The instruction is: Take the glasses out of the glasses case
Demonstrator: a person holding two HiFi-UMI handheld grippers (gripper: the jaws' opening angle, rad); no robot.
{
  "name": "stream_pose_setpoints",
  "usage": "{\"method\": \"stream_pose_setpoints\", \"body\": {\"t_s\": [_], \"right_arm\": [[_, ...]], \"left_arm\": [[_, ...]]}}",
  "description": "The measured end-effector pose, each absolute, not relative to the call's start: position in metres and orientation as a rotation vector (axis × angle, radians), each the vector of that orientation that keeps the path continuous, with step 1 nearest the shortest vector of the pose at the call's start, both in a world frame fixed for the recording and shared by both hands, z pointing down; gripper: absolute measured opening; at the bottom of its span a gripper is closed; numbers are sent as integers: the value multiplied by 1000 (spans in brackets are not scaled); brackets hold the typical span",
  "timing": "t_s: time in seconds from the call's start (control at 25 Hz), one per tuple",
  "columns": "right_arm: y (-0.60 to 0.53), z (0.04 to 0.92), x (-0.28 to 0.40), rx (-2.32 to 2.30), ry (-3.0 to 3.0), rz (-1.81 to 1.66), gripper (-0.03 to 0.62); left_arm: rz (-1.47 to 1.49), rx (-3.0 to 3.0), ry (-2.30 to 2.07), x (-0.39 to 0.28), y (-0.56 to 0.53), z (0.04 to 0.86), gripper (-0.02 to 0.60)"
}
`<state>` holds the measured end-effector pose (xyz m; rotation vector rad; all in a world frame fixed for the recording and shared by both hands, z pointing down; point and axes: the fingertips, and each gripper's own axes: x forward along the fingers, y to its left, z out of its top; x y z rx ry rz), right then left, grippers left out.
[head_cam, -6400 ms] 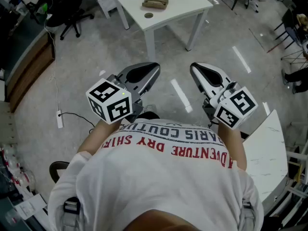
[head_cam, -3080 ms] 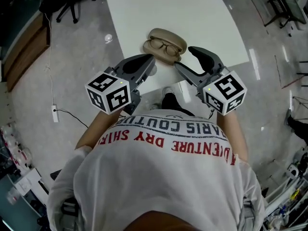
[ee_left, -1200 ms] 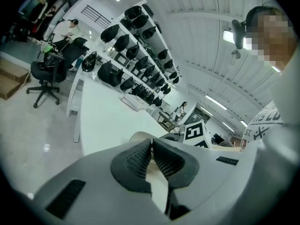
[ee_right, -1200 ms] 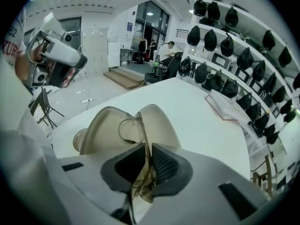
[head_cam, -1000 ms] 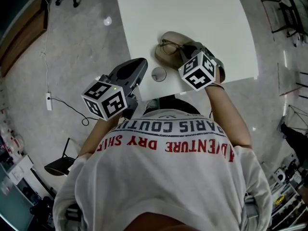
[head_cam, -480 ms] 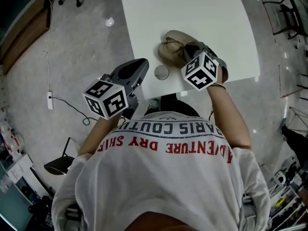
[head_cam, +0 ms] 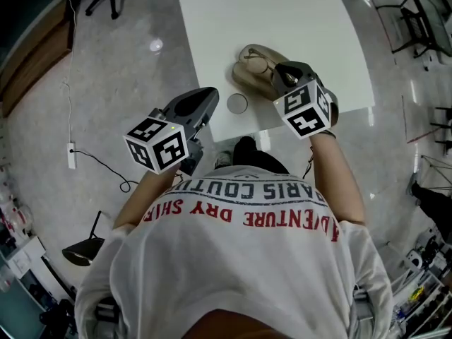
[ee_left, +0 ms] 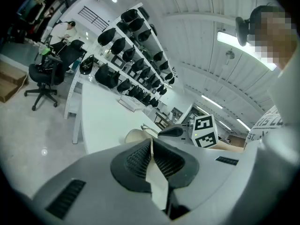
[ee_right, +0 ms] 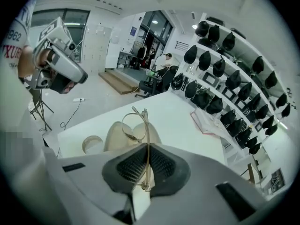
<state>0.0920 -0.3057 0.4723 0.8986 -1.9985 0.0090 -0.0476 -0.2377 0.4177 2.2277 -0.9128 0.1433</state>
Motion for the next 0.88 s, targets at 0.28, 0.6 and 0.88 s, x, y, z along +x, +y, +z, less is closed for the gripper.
{"method": "stream_pose_setpoints", "body": {"t_s": [0.28,0.6,0.88], "right_arm": [[-274,406,90,1064,-2093,-6,32],[-214,346,79,1192,-2287,69,32],[-167,317,73,1285,-2386,85,32]], "left_arm": [[103,2308,-889,-54,-218,388,35],[84,2409,-834,-52,-193,355,35],[67,2500,-766,-47,-169,326,35]]}}
